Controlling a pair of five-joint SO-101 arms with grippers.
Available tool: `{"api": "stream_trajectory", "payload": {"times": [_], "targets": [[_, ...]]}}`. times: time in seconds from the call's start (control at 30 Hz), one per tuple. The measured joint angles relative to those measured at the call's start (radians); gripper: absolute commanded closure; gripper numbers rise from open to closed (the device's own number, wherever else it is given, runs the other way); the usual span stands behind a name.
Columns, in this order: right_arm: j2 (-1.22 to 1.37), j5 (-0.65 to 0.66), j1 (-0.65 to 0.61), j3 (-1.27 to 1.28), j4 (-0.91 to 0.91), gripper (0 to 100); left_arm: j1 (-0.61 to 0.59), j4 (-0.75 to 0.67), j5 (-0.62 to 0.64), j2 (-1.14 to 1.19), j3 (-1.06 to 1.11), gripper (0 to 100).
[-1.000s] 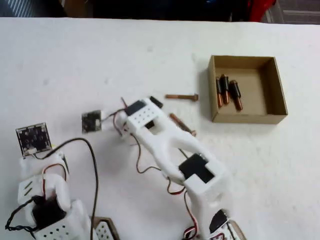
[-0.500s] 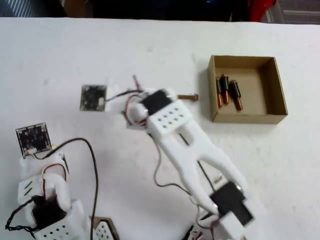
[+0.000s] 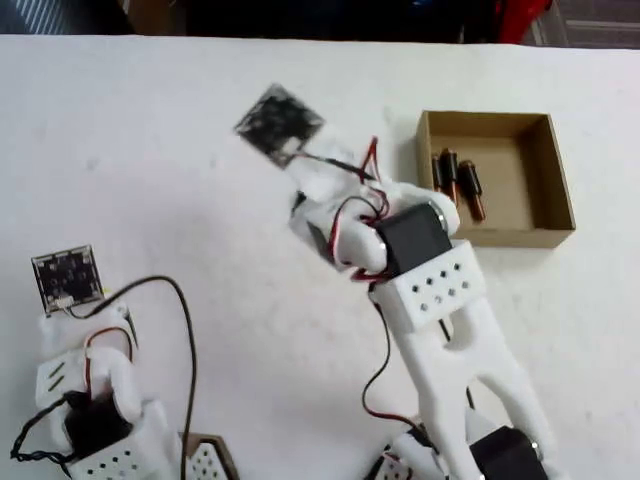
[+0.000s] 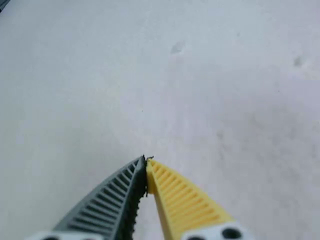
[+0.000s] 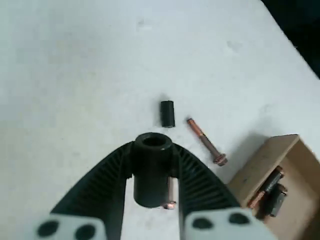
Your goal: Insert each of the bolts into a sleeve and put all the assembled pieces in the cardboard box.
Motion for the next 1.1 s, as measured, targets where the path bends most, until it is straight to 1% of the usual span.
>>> {"api": "stream_trajectory", "payload": {"times": [0.17,0.27,0.5,0.6,0.73,0.87,1.0,1.1], "targets": [[-0.002,-0.169,0.038,0.000,0.091,98.2,0.002,0.000,0.000,0.000,0.000,98],[-0.002,-0.206,0.086,0.000,0.143,98.2,0.008,0.000,0.000,0.000,0.000,98],[0.009,-0.210,0.135,0.000,0.226,98.2,0.008,0.000,0.000,0.000,0.000,98],[0.103,-0.210,0.130,0.000,0.226,98.2,0.008,0.000,0.000,0.000,0.006,98],[0.295,-0.210,0.137,0.000,0.224,98.2,0.008,0.000,0.000,0.000,0.008,98],[0.468,-0.210,0.135,0.000,0.161,98.2,0.008,0.000,0.000,0.000,0.008,98],[0.586,-0.210,0.135,0.000,0.080,98.2,0.008,0.000,0.000,0.000,0.009,98],[0.646,-0.175,0.123,0.000,0.032,98.2,0.008,0.000,0.000,0.000,0.009,98]]}}
